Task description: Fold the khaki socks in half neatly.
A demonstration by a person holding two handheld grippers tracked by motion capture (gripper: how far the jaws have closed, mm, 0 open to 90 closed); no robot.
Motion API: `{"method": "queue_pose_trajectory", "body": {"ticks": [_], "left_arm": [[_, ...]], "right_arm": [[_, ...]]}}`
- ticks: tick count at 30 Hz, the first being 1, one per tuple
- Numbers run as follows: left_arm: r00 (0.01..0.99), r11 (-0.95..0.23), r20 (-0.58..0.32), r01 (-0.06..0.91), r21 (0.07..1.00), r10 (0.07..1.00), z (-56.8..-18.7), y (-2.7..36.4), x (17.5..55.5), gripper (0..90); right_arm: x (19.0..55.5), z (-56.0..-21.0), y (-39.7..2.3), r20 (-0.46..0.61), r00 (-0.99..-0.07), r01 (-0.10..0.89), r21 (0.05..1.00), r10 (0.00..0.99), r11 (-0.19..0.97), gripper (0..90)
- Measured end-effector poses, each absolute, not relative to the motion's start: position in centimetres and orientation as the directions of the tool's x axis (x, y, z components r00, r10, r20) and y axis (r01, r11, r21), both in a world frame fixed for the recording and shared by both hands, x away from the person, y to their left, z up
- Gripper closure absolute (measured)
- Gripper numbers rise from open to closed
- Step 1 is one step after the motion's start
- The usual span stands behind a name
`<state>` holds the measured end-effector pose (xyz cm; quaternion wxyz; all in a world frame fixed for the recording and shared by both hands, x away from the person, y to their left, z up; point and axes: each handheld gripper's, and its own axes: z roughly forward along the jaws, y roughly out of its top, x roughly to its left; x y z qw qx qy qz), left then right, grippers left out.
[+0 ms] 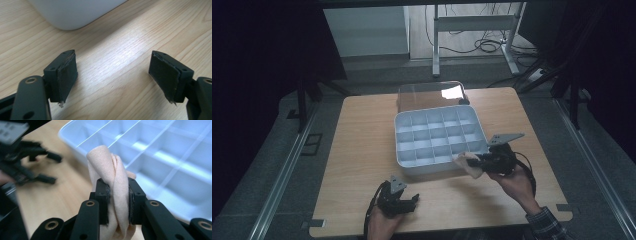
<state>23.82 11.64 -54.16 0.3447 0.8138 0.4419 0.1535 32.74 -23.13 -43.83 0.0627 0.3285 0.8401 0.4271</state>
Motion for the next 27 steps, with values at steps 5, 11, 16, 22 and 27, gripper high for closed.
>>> {"method": "queue_pose_trajectory", "body": {"ticks": [5,11,16,22,27], "left_arm": [[0.557,-0.367,-0.052,0.612,0.700,0.829,-54.2,11.8,23.8,22.4],[0.560,-0.384,-0.032,0.608,0.695,0.828,-54.3,11.6,23.8,20.7],[0.560,-0.385,-0.031,0.609,0.694,0.828,-54.3,11.6,23.8,19.7],[0.557,-0.382,-0.033,0.611,0.694,0.830,-54.3,11.6,23.8,19.5],[0.557,-0.382,-0.033,0.611,0.693,0.830,-54.3,11.6,23.8,19.5]], "right_arm": [[34.6,-43.1,-24.3,0.117,-0.728,0.488,0.780,0.676,0.390,74.2],[36.5,-43.5,-24.2,0.037,-0.682,0.465,0.793,0.730,0.395,73.9],[37.8,-44.7,-23.8,0.000,-0.652,0.455,0.800,0.758,0.391,73.7],[38.5,-46.4,-23.5,-0.022,-0.641,0.439,0.809,0.767,0.390,72.9],[38.3,-47.9,-23.4,-0.024,-0.646,0.447,0.799,0.763,0.403,69.9]]}}
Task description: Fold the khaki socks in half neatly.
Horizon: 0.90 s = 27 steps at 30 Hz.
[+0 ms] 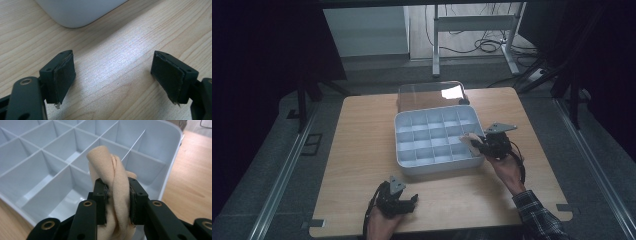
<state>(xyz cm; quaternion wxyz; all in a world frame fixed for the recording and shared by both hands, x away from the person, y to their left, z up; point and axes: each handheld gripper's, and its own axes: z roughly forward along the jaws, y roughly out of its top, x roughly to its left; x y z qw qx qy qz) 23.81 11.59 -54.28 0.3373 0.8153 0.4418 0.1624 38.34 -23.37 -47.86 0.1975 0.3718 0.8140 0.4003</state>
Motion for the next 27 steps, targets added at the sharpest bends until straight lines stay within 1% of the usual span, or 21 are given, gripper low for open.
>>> {"method": "queue_pose_trajectory", "body": {"ticks": [2,5,7,10,13,14,19,21,23,27], "left_arm": [[0.557,-0.382,-0.033,0.611,0.694,0.830,-54.3,11.6,23.8,19.5],[0.556,-0.382,-0.033,0.611,0.694,0.830,-54.3,11.6,23.8,19.5],[0.557,-0.382,-0.033,0.611,0.693,0.830,-54.3,11.6,23.8,19.5],[0.556,-0.382,-0.033,0.611,0.693,0.830,-54.3,11.6,23.8,19.5],[0.556,-0.381,-0.033,0.611,0.694,0.830,-54.3,11.6,23.8,19.5],[0.556,-0.381,-0.034,0.612,0.693,0.831,-54.3,11.6,23.8,19.6],[0.556,-0.381,-0.033,0.611,0.694,0.831,-54.3,11.6,23.8,19.6],[0.556,-0.381,-0.033,0.611,0.694,0.831,-54.3,11.6,23.8,19.6],[0.556,-0.381,-0.033,0.611,0.694,0.831,-54.3,11.6,23.8,19.6],[0.558,-0.384,-0.033,0.611,0.693,0.829,-54.3,11.6,23.8,19.0]], "right_arm": [[38.2,-48.0,-23.5,-0.011,-0.647,0.449,0.802,0.762,0.393,66.3],[38.0,-48.0,-23.9,0.003,-0.647,0.467,0.792,0.762,0.393,57.6],[37.8,-47.9,-24.1,0.010,-0.646,0.477,0.786,0.763,0.394,55.7],[37.4,-47.5,-24.6,0.013,-0.647,0.477,0.787,0.763,0.391,55.7],[36.9,-47.1,-24.9,0.004,-0.648,0.480,0.779,0.762,0.403,61.7],[36.8,-47.1,-25.0,0.004,-0.650,0.483,0.775,0.760,0.409,65.8],[36.6,-47.3,-25.1,0.011,-0.658,0.489,0.767,0.753,0.416,67.6],[36.7,-47.3,-25.1,0.014,-0.660,0.492,0.764,0.751,0.418,65.8],[36.6,-47.0,-25.1,0.016,-0.658,0.488,0.770,0.753,0.411,60.3],[36.6,-46.4,-25.1,0.026,-0.662,0.476,0.786,0.749,0.393,56.6]]}}
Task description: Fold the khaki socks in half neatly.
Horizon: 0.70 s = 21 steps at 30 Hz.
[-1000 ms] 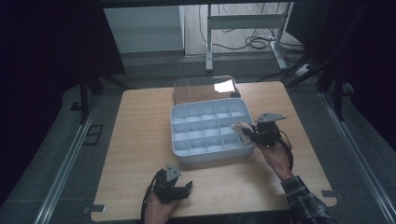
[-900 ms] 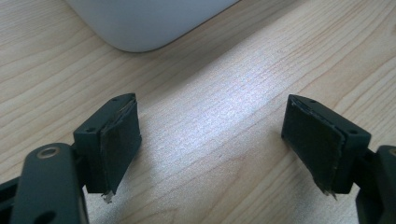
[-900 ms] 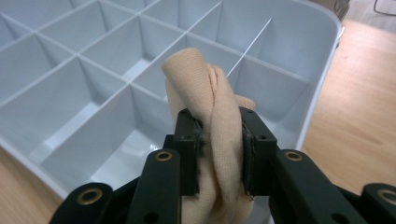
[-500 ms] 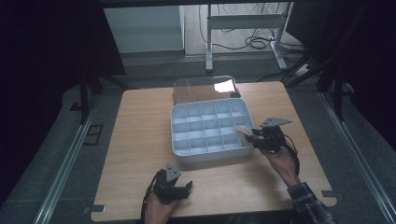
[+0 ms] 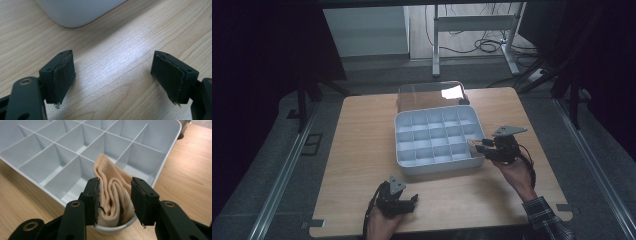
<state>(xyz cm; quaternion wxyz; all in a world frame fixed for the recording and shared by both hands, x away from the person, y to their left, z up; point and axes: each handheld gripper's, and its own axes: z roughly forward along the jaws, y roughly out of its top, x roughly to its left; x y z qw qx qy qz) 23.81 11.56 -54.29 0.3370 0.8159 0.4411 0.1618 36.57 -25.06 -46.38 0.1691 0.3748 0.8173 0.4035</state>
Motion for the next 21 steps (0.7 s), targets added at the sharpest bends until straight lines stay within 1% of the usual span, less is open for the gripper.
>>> {"method": "queue_pose_trajectory", "body": {"ticks": [5,10,14,21], "left_arm": [[0.563,-0.388,-0.033,0.610,0.691,0.826,-54.3,11.5,23.8,17.7],[0.565,-0.390,-0.034,0.610,0.690,0.824,-54.3,11.5,23.8,16.7],[0.565,-0.390,-0.034,0.610,0.690,0.824,-54.3,11.5,23.8,16.5],[0.566,-0.390,-0.034,0.610,0.690,0.824,-54.3,11.5,23.8,16.4]], "right_arm": [[36.5,-46.3,-25.0,0.052,-0.672,0.479,0.792,0.739,0.379,52.4],[36.3,-46.6,-24.9,0.053,-0.678,0.475,0.793,0.733,0.381,46.9],[36.1,-46.3,-24.8,0.036,-0.690,0.455,0.799,0.723,0.394,41.9],[35.5,-45.8,-24.5,0.039,-0.697,0.460,0.791,0.716,0.405,32.8]]}}
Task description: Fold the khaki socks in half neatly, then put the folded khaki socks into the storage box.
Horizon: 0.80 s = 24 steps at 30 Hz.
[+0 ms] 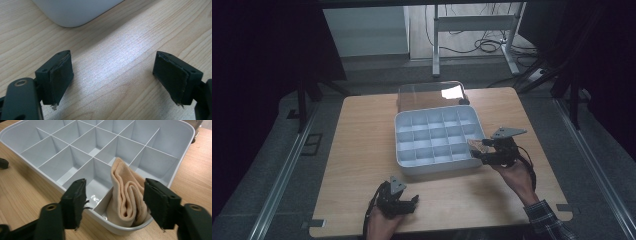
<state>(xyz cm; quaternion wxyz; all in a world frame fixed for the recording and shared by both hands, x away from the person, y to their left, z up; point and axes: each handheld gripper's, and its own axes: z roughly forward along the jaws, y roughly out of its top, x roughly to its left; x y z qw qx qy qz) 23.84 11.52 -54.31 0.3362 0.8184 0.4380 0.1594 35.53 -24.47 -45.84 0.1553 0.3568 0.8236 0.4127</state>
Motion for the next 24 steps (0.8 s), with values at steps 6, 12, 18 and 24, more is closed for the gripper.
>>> {"method": "queue_pose_trajectory", "body": {"ticks": [6,12,18,24], "left_arm": [[0.567,-0.392,-0.033,0.609,0.689,0.823,-54.3,11.5,23.8,15.9],[0.568,-0.393,-0.033,0.610,0.688,0.823,-54.3,11.5,23.9,15.4],[0.567,-0.393,-0.033,0.611,0.688,0.823,-54.3,11.5,23.9,14.9],[0.565,-0.392,-0.034,0.612,0.687,0.824,-54.3,11.5,23.9,14.7]], "right_arm": [[34.9,-45.6,-24.5,0.026,-0.690,0.456,0.792,0.723,0.406,26.8],[34.3,-45.4,-24.7,0.020,-0.689,0.456,0.789,0.725,0.412,22.2],[33.6,-45.3,-25.1,0.008,-0.689,0.448,0.791,0.724,0.417,18.8],[33.0,-45.4,-25.8,0.013,-0.689,0.452,0.789,0.725,0.416,16.2]]}}
